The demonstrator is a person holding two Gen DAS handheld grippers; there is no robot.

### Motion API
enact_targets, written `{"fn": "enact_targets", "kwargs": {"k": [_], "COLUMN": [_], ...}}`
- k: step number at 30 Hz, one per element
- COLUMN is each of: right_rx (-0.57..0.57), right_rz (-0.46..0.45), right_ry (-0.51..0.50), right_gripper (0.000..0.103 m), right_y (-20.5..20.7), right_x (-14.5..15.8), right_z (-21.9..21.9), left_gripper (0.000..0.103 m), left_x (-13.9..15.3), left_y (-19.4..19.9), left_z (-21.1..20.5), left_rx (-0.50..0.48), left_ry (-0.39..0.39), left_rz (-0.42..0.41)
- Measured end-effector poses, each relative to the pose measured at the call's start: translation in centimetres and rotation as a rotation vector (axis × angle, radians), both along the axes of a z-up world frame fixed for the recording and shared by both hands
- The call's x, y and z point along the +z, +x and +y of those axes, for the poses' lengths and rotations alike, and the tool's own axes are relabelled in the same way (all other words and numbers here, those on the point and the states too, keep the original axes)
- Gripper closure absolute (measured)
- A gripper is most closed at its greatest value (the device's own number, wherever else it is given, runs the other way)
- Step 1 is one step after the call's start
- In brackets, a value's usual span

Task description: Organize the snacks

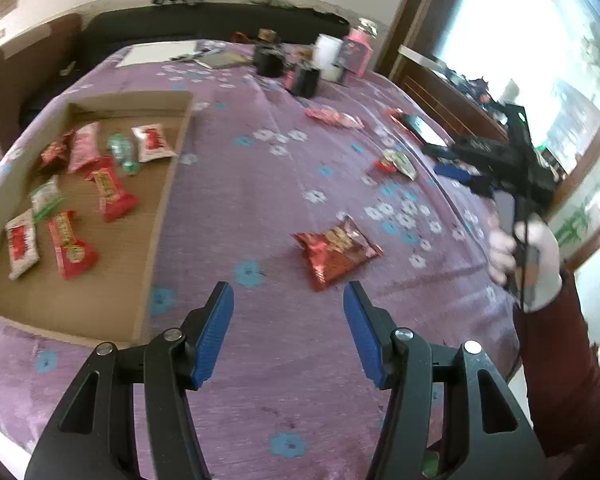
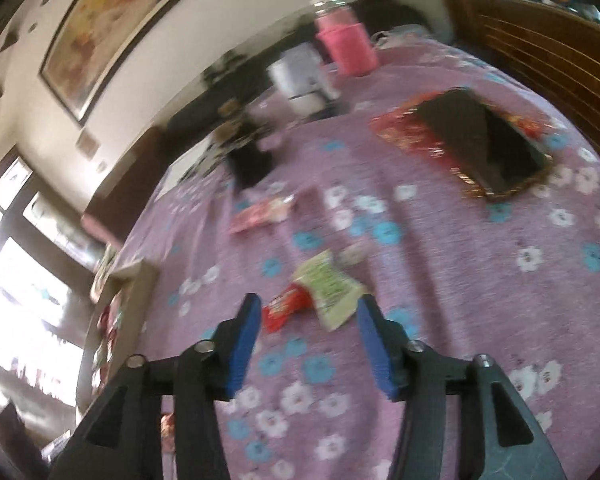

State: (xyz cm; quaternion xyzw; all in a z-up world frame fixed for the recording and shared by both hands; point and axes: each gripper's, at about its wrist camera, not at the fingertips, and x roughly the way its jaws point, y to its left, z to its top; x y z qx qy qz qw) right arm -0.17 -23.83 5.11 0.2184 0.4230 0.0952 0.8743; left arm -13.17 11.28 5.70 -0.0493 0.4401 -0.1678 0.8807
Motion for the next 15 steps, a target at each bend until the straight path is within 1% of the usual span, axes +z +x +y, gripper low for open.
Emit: {"fn": "enact_targets", "kwargs": {"k": [2, 4, 8, 12, 15], "right_rx": [-0.019, -0.013, -0.01, -0.01, 0.0], "right_rz": [-0.003, -0.013, -0.009, 0.01, 0.009], "right_ry": [-0.027, -0.062, -0.182, -0.225, -0.232], "right_gripper": [0.048, 0.048, 0.048, 0.05, 0.051], "right_y": [0.5, 1.2, 2.0, 3.1, 3.3], "right_x": [-0.2, -0.3, -0.3, -1.7, -2.3], "right_z": [-0.1, 0.8, 2.7, 2.9, 3.0], "left_gripper": [0.047, 0.047, 0.047, 0.047, 0.047], "left_x": [-0.2, -0.2, -0.2, -0.5, -0.7], "left_y": [0.0, -0.1, -0.1, 0.4, 1.1], "left_z": [-0.7, -1.1, -1.4, -1.9, -2.7], "left_rx": [-0.021, -0.036, -0.048, -0.064, -0.083], "left_ry": [0.013, 0.029, 0.038, 0.056, 0.076], "left_rz": [0.001, -0.003, -0.01, -0.01, -0.014]}}
